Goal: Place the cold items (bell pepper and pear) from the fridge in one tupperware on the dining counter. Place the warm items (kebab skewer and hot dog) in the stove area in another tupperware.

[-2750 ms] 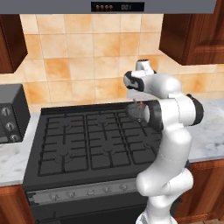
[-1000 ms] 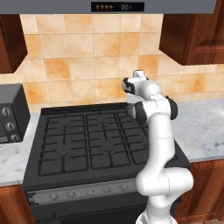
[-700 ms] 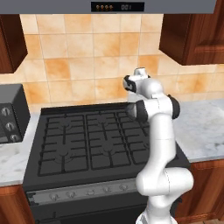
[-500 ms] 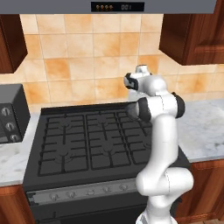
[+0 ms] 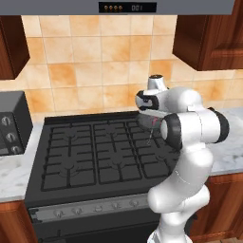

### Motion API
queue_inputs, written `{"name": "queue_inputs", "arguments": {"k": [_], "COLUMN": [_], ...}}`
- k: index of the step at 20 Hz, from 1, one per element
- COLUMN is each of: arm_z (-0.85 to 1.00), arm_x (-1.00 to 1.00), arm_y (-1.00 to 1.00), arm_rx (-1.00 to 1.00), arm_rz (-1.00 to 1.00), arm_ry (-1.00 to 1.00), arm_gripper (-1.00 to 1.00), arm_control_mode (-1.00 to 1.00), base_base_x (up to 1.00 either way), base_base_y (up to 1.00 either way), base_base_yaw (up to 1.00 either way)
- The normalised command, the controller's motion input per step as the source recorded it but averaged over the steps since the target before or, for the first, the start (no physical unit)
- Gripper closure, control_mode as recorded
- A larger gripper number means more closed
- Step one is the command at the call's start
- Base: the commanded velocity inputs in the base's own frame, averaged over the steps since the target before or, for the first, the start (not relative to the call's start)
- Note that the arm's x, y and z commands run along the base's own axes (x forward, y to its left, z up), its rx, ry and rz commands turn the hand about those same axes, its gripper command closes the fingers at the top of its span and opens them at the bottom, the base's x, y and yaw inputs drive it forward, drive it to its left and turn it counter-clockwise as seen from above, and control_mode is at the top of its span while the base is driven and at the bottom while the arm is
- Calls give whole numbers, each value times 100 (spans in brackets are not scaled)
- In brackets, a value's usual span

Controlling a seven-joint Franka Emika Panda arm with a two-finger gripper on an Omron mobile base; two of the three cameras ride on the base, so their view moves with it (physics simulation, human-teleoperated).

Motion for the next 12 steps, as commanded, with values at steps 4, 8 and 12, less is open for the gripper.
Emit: {"name": "queue_inputs", "arguments": {"k": [4,8,12], "arm_z": [100,76,17], "arm_x": [-100,-100,-100], "arm_y": [29,24,38], "arm_rx": [4,23,12], "arm_rz": [0,-10,-15], "arm_ry": [32,49,18], "arm_gripper": [100,100,100], "arm_control_mode": [-100,-100,-100], "base_base_x": [0,0,0], "base_base_y": [0,0,0], "base_base_yaw": [0,0,0]}}
